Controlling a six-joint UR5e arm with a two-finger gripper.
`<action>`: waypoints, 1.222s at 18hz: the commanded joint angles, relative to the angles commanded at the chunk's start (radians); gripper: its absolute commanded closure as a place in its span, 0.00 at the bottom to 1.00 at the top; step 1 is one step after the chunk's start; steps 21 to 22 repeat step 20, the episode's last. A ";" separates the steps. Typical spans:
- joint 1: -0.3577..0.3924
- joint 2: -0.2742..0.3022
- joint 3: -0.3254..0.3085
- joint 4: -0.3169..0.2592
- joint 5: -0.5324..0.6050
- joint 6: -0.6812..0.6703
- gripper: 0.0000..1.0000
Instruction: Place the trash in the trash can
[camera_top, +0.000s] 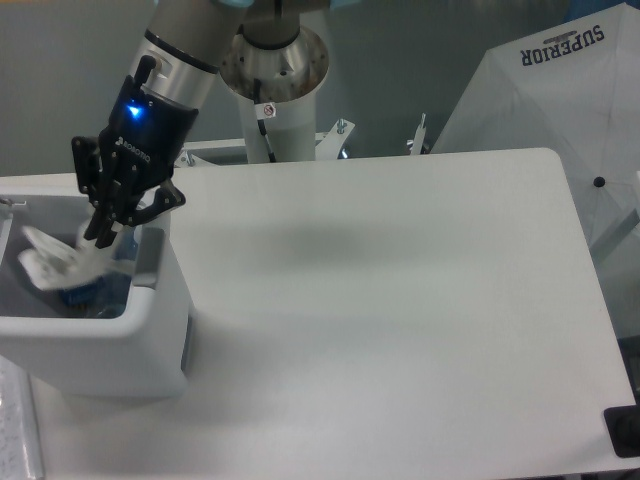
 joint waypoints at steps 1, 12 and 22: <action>0.000 0.006 0.000 0.000 0.000 -0.052 0.00; 0.238 0.003 0.084 -0.002 0.061 -0.028 0.00; 0.236 0.000 0.071 -0.012 0.393 0.076 0.00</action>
